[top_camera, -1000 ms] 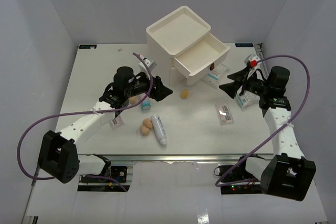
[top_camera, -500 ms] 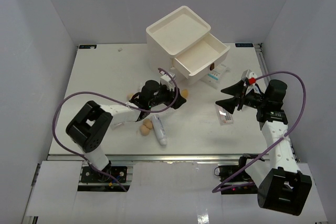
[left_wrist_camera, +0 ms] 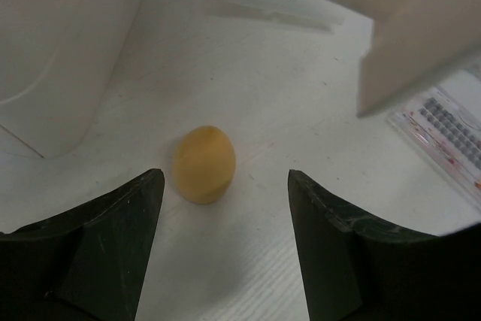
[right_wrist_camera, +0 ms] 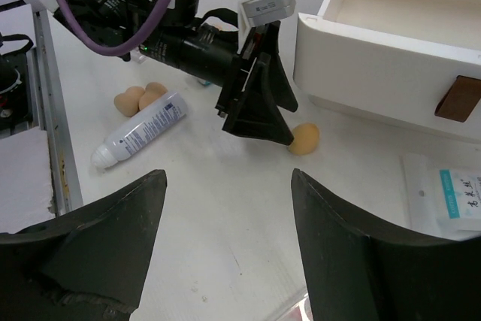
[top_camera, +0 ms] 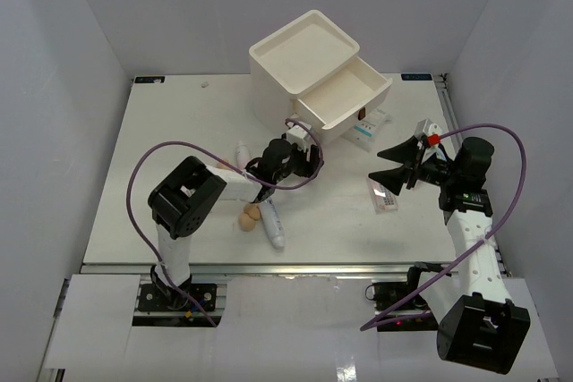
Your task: Organize the makeup
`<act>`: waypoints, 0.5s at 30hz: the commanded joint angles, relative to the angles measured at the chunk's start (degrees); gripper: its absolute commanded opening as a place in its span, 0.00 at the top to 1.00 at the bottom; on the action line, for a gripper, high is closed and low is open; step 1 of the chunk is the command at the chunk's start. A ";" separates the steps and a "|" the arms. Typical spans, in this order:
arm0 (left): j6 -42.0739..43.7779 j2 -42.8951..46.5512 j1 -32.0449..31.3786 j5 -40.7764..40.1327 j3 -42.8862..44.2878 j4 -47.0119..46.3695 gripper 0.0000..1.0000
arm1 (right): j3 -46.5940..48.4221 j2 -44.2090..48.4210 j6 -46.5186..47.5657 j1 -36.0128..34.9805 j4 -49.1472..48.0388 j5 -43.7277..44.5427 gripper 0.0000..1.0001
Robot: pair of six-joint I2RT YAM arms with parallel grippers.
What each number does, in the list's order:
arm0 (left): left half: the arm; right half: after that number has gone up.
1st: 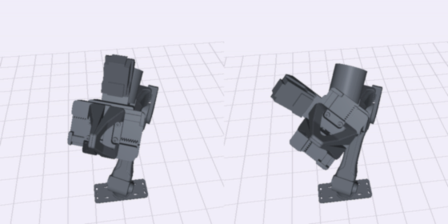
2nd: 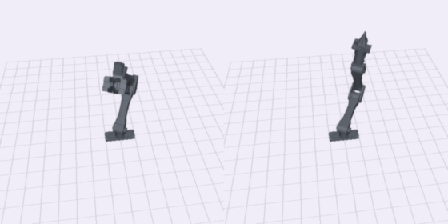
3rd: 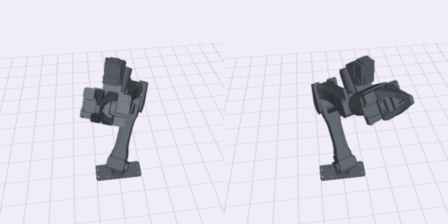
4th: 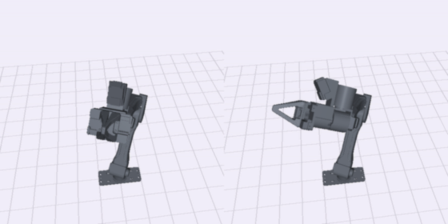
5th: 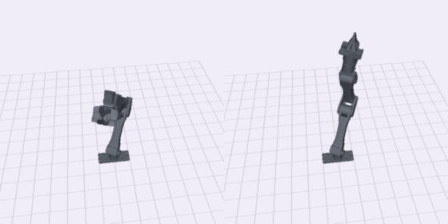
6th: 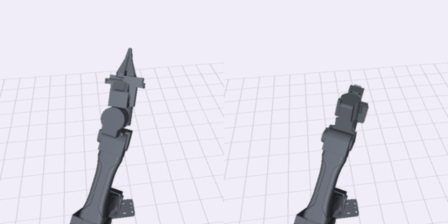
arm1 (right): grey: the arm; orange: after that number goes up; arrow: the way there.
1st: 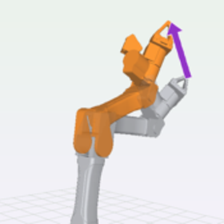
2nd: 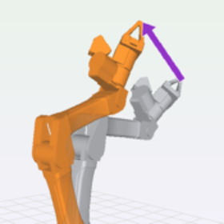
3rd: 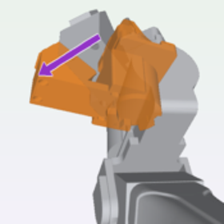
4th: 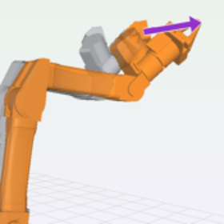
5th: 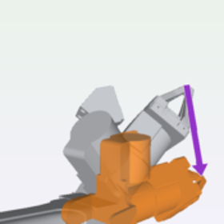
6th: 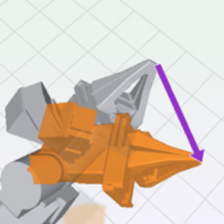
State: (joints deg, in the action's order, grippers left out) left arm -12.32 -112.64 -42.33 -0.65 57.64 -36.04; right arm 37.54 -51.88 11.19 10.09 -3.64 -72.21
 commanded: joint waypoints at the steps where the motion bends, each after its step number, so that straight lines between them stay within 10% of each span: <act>1: 0.90 -2.29 -0.08 -4.52 4.95 0.91 0.23 | 0.20 0.64 -1.76 0.23 -3.20 -1.79 0.26; 15: -2.29 -5.20 -0.12 -4.01 5.76 4.11 0.50 | -0.01 0.09 -2.75 0.30 -3.94 -1.33 0.26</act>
State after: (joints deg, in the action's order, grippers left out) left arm -13.53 -118.99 -42.35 -4.08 63.29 -32.76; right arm 37.54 -51.88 9.24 10.11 -4.95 -72.42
